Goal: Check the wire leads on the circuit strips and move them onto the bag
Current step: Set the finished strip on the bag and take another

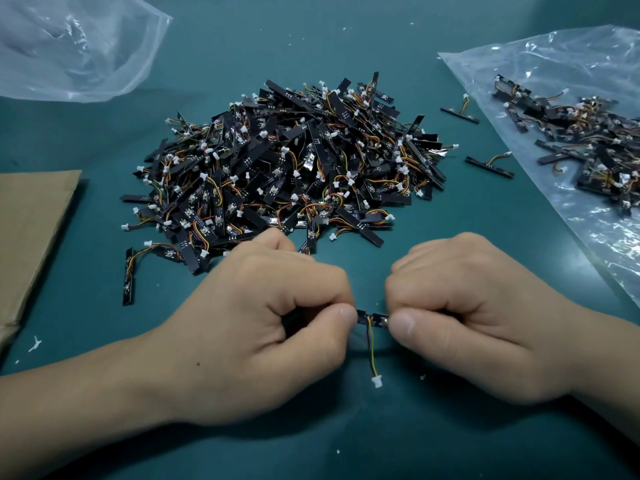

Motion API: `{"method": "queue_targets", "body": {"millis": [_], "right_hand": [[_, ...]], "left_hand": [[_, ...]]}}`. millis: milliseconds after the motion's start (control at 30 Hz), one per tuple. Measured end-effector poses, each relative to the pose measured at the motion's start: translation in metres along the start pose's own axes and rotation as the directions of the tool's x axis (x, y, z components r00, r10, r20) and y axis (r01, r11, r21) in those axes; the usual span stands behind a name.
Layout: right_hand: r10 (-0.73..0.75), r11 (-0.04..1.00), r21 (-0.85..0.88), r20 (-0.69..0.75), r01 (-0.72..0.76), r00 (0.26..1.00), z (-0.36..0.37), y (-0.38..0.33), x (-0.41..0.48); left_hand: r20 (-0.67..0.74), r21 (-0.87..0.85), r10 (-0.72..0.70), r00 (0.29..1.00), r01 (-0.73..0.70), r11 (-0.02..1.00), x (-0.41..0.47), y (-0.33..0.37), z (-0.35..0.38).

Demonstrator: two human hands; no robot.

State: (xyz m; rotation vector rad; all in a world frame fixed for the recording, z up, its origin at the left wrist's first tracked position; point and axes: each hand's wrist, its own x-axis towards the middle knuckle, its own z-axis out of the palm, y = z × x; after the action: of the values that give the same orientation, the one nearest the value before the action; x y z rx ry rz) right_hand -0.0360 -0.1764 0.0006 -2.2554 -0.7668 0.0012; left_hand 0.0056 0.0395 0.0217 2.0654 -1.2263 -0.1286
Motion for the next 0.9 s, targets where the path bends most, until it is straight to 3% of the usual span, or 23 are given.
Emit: {"method": "queue_targets", "body": {"millis": [133,233,333,400,500,567,633,700,800,900], "right_hand": [[-0.037,0.999,0.039,-0.012,0.038,0.999,-0.002,0.001,-0.001],[0.069,0.986,0.162,-0.201,-0.036,0.977,-0.002,0.004,-0.001],[0.354,0.855,0.514,-0.484,-0.067,0.8,-0.004,0.007,0.004],[0.485,0.803,0.578,-0.495,-0.143,0.721,-0.003,0.009,0.007],[0.421,0.906,0.288,-0.531,-0.311,0.735,0.005,0.007,0.007],[0.393,0.894,0.047,-0.561,-0.446,0.729,0.007,0.004,0.007],[0.457,0.775,-0.139,-0.55,-0.616,0.699,0.002,0.006,0.008],[0.546,0.655,-0.221,-0.522,-0.722,0.655,-0.005,0.011,0.009],[0.611,0.561,-0.257,-0.513,-0.787,0.603,-0.004,0.018,0.006],[0.648,0.502,-0.331,-0.467,-0.799,0.602,0.002,0.022,0.005]], "left_hand": [[-0.059,-0.175,-0.048,0.997,0.037,0.984,-0.005,-0.008,0.003],[-0.157,-0.46,-0.145,0.977,0.057,0.886,-0.007,-0.019,0.005],[-0.183,-0.518,-0.18,0.967,0.061,0.853,-0.008,-0.023,0.007],[-0.139,-0.406,-0.15,0.979,0.082,0.91,-0.009,-0.024,0.007],[-0.12,-0.259,-0.088,0.989,0.055,0.964,-0.01,-0.021,0.006],[-0.098,-0.208,-0.069,0.993,0.047,0.977,-0.01,-0.019,0.006],[-0.068,-0.179,-0.064,0.996,0.051,0.983,-0.01,-0.019,0.006],[-0.038,-0.135,-0.062,0.997,0.057,0.989,-0.009,-0.02,0.005],[-0.029,-0.104,-0.063,0.998,0.059,0.993,-0.01,-0.02,0.005],[-0.033,-0.083,-0.064,0.997,0.061,0.995,-0.011,-0.019,0.004]]}}
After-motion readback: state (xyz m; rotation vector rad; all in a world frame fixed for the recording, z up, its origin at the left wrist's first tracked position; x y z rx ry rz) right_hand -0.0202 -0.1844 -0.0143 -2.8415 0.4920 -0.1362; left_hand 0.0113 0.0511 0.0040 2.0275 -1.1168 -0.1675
